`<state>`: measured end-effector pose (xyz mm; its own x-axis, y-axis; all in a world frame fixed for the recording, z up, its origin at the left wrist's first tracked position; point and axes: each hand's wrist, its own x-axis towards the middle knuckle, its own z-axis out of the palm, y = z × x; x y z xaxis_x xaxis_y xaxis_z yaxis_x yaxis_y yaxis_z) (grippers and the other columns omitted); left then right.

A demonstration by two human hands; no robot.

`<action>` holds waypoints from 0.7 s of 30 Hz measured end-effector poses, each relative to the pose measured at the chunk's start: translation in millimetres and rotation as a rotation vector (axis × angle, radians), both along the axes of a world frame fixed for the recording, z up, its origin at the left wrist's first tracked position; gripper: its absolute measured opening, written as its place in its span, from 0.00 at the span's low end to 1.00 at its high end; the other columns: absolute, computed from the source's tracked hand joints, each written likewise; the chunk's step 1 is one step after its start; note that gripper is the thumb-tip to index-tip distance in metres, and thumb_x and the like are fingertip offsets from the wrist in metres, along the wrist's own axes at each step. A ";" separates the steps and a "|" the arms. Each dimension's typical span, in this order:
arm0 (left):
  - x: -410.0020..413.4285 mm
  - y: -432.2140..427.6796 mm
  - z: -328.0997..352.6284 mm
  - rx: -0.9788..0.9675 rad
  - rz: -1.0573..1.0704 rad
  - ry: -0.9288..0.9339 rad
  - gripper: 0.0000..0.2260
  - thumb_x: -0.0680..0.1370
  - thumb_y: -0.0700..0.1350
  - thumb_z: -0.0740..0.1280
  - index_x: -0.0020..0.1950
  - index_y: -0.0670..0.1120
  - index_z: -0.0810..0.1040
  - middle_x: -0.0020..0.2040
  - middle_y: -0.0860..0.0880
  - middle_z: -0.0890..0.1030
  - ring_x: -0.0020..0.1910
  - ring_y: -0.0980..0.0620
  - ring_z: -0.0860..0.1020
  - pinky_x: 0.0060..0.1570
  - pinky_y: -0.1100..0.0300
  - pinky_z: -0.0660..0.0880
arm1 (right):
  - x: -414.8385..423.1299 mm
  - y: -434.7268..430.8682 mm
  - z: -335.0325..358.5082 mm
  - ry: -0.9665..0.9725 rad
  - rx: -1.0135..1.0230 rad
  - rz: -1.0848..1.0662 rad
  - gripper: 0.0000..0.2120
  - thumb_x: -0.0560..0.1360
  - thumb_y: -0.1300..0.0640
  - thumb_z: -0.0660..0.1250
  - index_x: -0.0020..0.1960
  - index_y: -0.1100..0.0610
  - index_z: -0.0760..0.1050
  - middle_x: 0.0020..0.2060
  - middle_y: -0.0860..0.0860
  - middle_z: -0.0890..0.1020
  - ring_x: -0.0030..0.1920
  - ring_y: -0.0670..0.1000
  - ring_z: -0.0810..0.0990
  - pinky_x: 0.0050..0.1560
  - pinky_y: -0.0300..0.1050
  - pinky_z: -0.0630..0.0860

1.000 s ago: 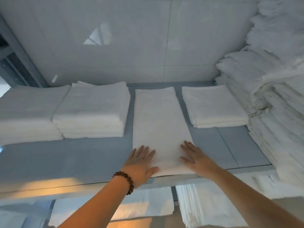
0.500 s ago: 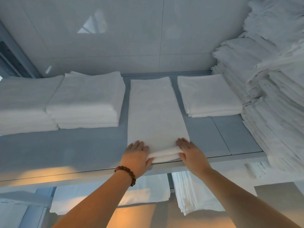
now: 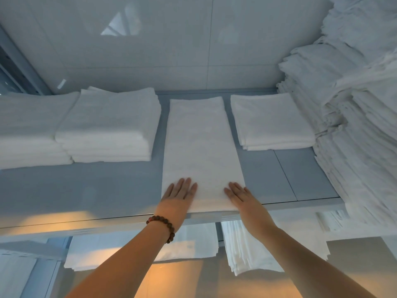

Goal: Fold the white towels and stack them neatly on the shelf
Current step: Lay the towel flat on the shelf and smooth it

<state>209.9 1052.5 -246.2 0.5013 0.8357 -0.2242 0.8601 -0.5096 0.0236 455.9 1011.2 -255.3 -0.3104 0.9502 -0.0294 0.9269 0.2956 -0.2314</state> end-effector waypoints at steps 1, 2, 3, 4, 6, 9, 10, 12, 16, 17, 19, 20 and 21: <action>-0.6 -4.2 -0.4 0.000 -0.001 0.006 0.40 0.71 0.26 0.50 0.76 0.48 0.33 0.76 0.47 0.34 0.75 0.46 0.35 0.74 0.51 0.38 | -1.3 -4.2 0.3 -0.004 0.002 -0.008 0.41 0.70 0.77 0.50 0.77 0.51 0.44 0.77 0.48 0.44 0.76 0.47 0.40 0.71 0.36 0.30; -0.5 -9.2 -0.5 0.000 -0.001 0.016 0.39 0.72 0.27 0.50 0.76 0.47 0.33 0.76 0.46 0.34 0.75 0.46 0.35 0.74 0.50 0.37 | -2.6 -9.0 0.1 -0.005 0.011 -0.020 0.41 0.70 0.77 0.50 0.77 0.51 0.44 0.77 0.48 0.44 0.76 0.47 0.40 0.70 0.36 0.29; -0.1 -14.4 -0.5 -0.005 0.003 0.030 0.39 0.72 0.28 0.50 0.76 0.47 0.33 0.76 0.45 0.34 0.75 0.45 0.34 0.74 0.50 0.37 | -4.3 -14.0 -0.3 -0.011 0.013 -0.037 0.41 0.71 0.77 0.50 0.77 0.51 0.44 0.77 0.48 0.44 0.76 0.47 0.40 0.70 0.37 0.29; 0.5 -19.0 -0.7 -0.013 0.008 0.039 0.39 0.72 0.29 0.51 0.76 0.46 0.33 0.76 0.45 0.34 0.75 0.45 0.34 0.74 0.49 0.36 | -6.2 -18.0 -0.5 -0.030 0.014 -0.050 0.40 0.71 0.76 0.51 0.77 0.52 0.43 0.77 0.49 0.44 0.77 0.48 0.40 0.69 0.39 0.28; 2.9 -26.5 -0.3 -0.038 0.033 0.047 0.37 0.74 0.36 0.53 0.76 0.46 0.33 0.76 0.45 0.34 0.74 0.45 0.33 0.73 0.48 0.36 | -11.2 -22.7 0.9 -0.073 0.032 -0.072 0.37 0.72 0.74 0.53 0.77 0.55 0.45 0.77 0.52 0.47 0.77 0.51 0.43 0.71 0.45 0.30; 10.6 -30.8 -0.5 -0.022 0.062 0.032 0.34 0.78 0.51 0.53 0.77 0.44 0.37 0.77 0.43 0.38 0.75 0.44 0.35 0.74 0.46 0.38 | -22.4 -23.2 14.0 -0.146 0.054 -0.079 0.37 0.62 0.73 0.69 0.70 0.61 0.68 0.70 0.58 0.69 0.71 0.58 0.66 0.71 0.56 0.56; 14.8 -30.6 -1.0 -0.011 0.071 0.016 0.33 0.78 0.55 0.52 0.77 0.44 0.39 0.78 0.43 0.40 0.76 0.44 0.37 0.74 0.46 0.39 | -24.7 -21.7 15.0 -0.146 0.086 -0.064 0.37 0.56 0.73 0.74 0.65 0.61 0.74 0.65 0.58 0.76 0.67 0.58 0.73 0.67 0.56 0.65; 21.7 -29.6 -1.3 -0.002 0.086 -0.017 0.32 0.80 0.58 0.49 0.77 0.43 0.44 0.78 0.43 0.44 0.76 0.44 0.41 0.74 0.46 0.41 | -27.1 -18.2 15.4 -0.143 0.097 -0.031 0.37 0.55 0.73 0.74 0.63 0.61 0.76 0.63 0.58 0.77 0.64 0.58 0.75 0.65 0.56 0.67; 21.4 -25.2 12.1 0.095 0.005 -0.160 0.28 0.77 0.38 0.61 0.75 0.47 0.56 0.77 0.43 0.56 0.74 0.42 0.60 0.73 0.50 0.55 | -17.2 -15.7 6.5 -0.068 0.022 0.003 0.37 0.71 0.76 0.53 0.77 0.55 0.51 0.77 0.53 0.53 0.77 0.54 0.48 0.73 0.45 0.34; 17.9 -25.9 16.4 0.128 -0.024 -0.220 0.32 0.70 0.32 0.67 0.72 0.48 0.63 0.74 0.40 0.62 0.66 0.40 0.71 0.67 0.50 0.66 | -12.7 -15.6 4.9 -0.068 0.014 0.007 0.38 0.72 0.76 0.50 0.77 0.53 0.48 0.77 0.52 0.50 0.77 0.51 0.45 0.71 0.41 0.32; 4.8 -29.3 21.3 0.185 -0.112 -0.259 0.37 0.57 0.28 0.74 0.61 0.50 0.70 0.66 0.38 0.74 0.49 0.40 0.81 0.51 0.51 0.78 | -7.0 -15.3 4.3 -0.043 0.022 0.008 0.40 0.71 0.76 0.49 0.77 0.50 0.47 0.77 0.50 0.49 0.77 0.49 0.44 0.71 0.38 0.32; -4.2 -31.4 21.0 0.204 -0.166 -0.220 0.38 0.54 0.29 0.76 0.58 0.52 0.70 0.63 0.39 0.76 0.47 0.40 0.82 0.48 0.51 0.79 | -4.8 -15.6 4.0 -0.048 0.019 0.016 0.40 0.71 0.76 0.50 0.77 0.49 0.47 0.77 0.49 0.48 0.77 0.48 0.44 0.70 0.38 0.32; -13.6 -33.6 19.2 0.217 -0.221 -0.188 0.38 0.53 0.31 0.78 0.58 0.53 0.70 0.63 0.39 0.76 0.49 0.40 0.81 0.49 0.51 0.79 | -3.3 -16.4 4.0 -0.057 0.023 0.028 0.42 0.70 0.77 0.50 0.77 0.48 0.47 0.77 0.49 0.48 0.77 0.49 0.44 0.70 0.38 0.32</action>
